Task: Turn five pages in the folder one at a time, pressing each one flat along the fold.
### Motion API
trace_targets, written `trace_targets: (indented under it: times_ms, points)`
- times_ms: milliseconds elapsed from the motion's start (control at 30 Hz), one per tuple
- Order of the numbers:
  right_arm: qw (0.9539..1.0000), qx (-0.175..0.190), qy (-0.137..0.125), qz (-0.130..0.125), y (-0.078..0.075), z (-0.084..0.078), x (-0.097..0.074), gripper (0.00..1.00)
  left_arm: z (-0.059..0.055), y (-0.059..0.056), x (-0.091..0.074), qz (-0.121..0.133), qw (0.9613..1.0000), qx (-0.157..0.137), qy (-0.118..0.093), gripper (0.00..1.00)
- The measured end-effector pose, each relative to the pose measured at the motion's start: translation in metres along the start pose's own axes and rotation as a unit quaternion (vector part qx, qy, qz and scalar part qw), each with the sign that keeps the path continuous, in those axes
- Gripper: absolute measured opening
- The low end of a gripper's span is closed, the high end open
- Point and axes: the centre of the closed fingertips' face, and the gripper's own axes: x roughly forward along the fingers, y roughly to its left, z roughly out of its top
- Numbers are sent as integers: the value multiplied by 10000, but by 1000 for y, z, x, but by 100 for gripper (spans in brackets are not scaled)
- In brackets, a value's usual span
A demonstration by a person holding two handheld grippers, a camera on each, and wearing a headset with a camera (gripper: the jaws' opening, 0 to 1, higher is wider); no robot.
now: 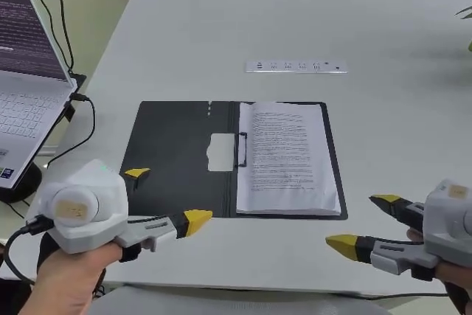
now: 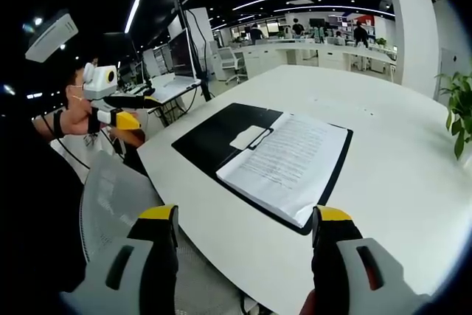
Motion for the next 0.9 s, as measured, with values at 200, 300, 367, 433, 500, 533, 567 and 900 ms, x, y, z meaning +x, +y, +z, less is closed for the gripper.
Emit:
trace_targets:
  times_ms: [200, 300, 367, 433, 500, 533, 567, 900]
  points:
    - [10000, 29, -32, -25, -1, 1, -1, 73, 2, 1, 1, -11, 10000, 17, -1, 80]
    - [10000, 26, -11, -37, -1, 0, -2, 73, 4, 2, 1, -9, 10000, 17, -13, 80]
    - [10000, 36, -13, -37, -1, -1, -2, 73, 5, 2, 1, -13, 10000, 24, -19, 80]
    - [10000, 37, -15, -36, -1, -1, -3, 73, 5, 1, 2, -26, 10000, 32, -12, 80]
    - [10000, 35, -16, -45, -1, 0, -3, 73, 4, 1, 2, -36, 10000, 31, 0, 80]
    - [10000, 46, -23, -49, -1, -1, -3, 73, 4, 0, 3, -41, 10000, 28, 8, 80]
    - [10000, 55, -26, -51, -2, -1, -3, 73, 3, 0, 3, -50, 10000, 30, 15, 80]
    - [9999, 113, -24, -88, -6, -1, -2, 73, 1, 2, 5, -65, 9999, 18, 75, 81]
